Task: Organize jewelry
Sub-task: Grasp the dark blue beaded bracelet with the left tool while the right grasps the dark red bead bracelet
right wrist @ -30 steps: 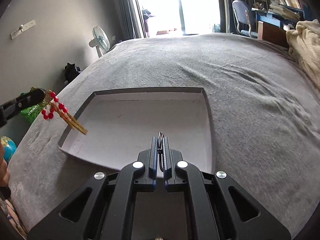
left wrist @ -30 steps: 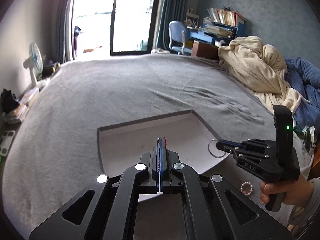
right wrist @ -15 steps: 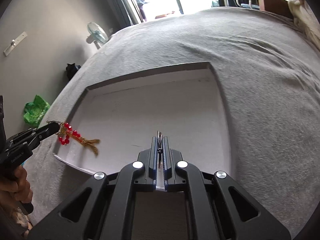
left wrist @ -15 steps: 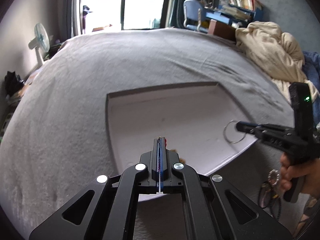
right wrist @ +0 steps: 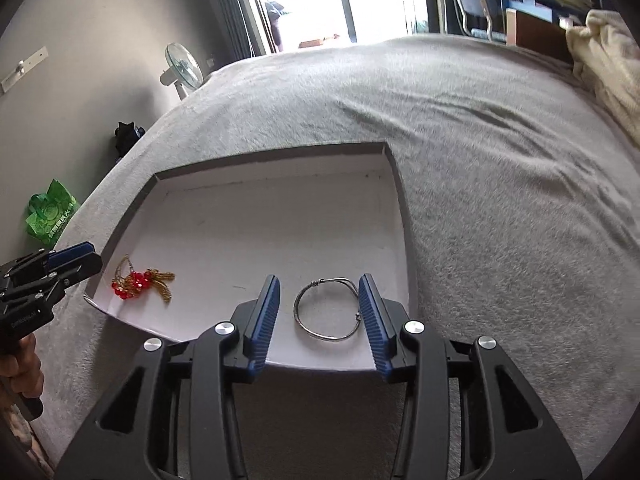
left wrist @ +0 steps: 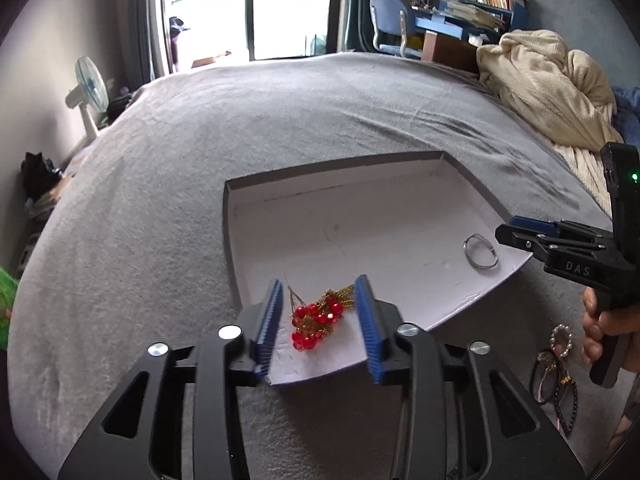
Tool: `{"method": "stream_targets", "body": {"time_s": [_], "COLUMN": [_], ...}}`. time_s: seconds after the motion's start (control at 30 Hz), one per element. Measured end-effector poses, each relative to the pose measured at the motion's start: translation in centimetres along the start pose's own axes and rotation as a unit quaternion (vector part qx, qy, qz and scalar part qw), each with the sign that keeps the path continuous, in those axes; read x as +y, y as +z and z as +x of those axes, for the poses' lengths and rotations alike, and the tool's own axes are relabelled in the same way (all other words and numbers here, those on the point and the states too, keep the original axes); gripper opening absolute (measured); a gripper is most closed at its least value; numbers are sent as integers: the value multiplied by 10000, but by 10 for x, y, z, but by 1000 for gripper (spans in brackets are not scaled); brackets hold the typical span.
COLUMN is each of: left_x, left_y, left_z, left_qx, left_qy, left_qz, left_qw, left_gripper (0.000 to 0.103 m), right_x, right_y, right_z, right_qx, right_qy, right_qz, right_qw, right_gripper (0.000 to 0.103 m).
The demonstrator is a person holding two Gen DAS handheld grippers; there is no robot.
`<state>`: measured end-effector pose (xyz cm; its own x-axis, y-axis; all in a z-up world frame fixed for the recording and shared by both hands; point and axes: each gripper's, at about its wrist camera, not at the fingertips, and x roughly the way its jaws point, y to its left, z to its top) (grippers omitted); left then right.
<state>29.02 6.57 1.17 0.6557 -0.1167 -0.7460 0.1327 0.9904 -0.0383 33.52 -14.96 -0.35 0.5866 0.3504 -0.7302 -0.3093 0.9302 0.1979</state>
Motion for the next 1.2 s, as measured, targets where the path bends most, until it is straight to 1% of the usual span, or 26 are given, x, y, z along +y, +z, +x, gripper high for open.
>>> {"method": "stream_targets", "body": {"time_s": [0.03,0.1,0.2,0.27,0.47,0.6,0.8,0.83,1.0,1.07,1.2], "left_x": [-1,-3,-7,-12,-32,-42,-47,-48,-55,-59,-63], "left_y": [0,-2,-7,-12,-35,-58,-89,-96,-114,-118,-122], "left_z": [-3,-10,-19,-27,-47,-55,-60,-60,-56,-53,-50], "left_qx": [-30,-103,-169,-197,-193,-53,165,229,462,523,594], "left_qy": [11,8,-41,-79,-275,-460,-632,-661,-742,-766,-763], "left_qz": [3,-10,-40,-28,270,497,609,652,826,915,968], "left_qw": [10000,9999,9998,9998,9991,9977,9960,9954,9927,9915,9906], "left_gripper": [49,53,55,59,59,59,59,58,48,41,35], "right_x": [0,0,-2,-1,-2,-2,-12,-13,-18,-19,-24], "right_y": [-1,-6,-12,-17,-36,-52,-79,-83,-108,-117,-141], "right_z": [-4,-13,-26,-33,-54,-66,-79,-80,-87,-90,-99], "right_qx": [-35,-83,-127,-152,-185,-186,-132,-117,22,58,137], "right_qy": [-16,-61,-67,-92,-99,-97,-122,-127,-156,-197,-289], "right_qz": [-9,-48,1,-18,33,49,209,250,400,412,561], "right_qw": [10000,9999,9999,9998,9998,9998,9996,9995,9991,9989,9979], "right_gripper": [45,47,48,50,51,53,53,53,53,53,53]}}
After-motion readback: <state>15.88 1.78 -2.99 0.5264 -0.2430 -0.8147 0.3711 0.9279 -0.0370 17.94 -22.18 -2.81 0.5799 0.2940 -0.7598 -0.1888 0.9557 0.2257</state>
